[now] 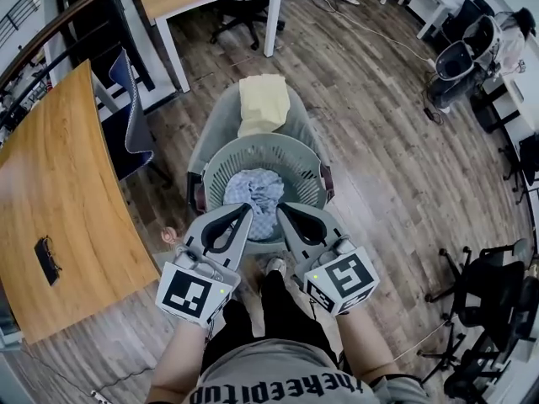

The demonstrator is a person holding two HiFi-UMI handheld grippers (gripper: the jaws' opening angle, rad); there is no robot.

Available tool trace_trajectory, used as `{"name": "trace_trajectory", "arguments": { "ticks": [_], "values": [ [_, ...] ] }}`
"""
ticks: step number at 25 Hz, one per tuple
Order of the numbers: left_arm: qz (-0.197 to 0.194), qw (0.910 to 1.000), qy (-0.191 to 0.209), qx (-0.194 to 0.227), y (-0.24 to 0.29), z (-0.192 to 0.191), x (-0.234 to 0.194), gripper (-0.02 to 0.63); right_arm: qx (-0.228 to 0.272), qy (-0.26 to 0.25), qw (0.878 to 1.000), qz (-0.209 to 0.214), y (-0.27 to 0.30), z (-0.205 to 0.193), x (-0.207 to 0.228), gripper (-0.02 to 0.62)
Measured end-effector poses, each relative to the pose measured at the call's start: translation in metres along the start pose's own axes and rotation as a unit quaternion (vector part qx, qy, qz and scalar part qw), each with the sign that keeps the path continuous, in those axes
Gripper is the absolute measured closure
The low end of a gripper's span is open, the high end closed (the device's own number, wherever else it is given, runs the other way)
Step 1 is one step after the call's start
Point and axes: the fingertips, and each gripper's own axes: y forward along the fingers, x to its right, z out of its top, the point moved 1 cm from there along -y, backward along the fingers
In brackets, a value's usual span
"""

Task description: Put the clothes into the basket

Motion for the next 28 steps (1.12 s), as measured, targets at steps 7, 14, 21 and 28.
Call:
{"name": "trace_trajectory", "arguments": {
  "ticks": [7, 14, 21, 28],
  "values": [
    [-0.023, 0.9996, 0.009, 0.013, -0.011, 0.013, 0.014, 0.592, 0.019, -0.019, 1.0, -0.012, -0.019, 0.018, -0.017, 0.586],
    [-0.043, 0.9985, 0.024, 0.025, -0.022, 0.023, 0.029, 0.592, 0.04, -0.031, 0.998, -0.028, -0.038, 0.03, -0.035, 0.586],
    [-0.058, 0.9972, 0.035, 0.031, -0.035, 0.032, 0.043, 0.592, 0.057, -0.038, 0.997, -0.04, -0.055, 0.039, -0.05, 0.586],
    [-0.067, 0.996, 0.045, 0.038, -0.047, 0.037, 0.052, 0.592, 0.073, -0.039, 0.995, -0.046, -0.066, 0.044, -0.064, 0.586]
  ]
}}
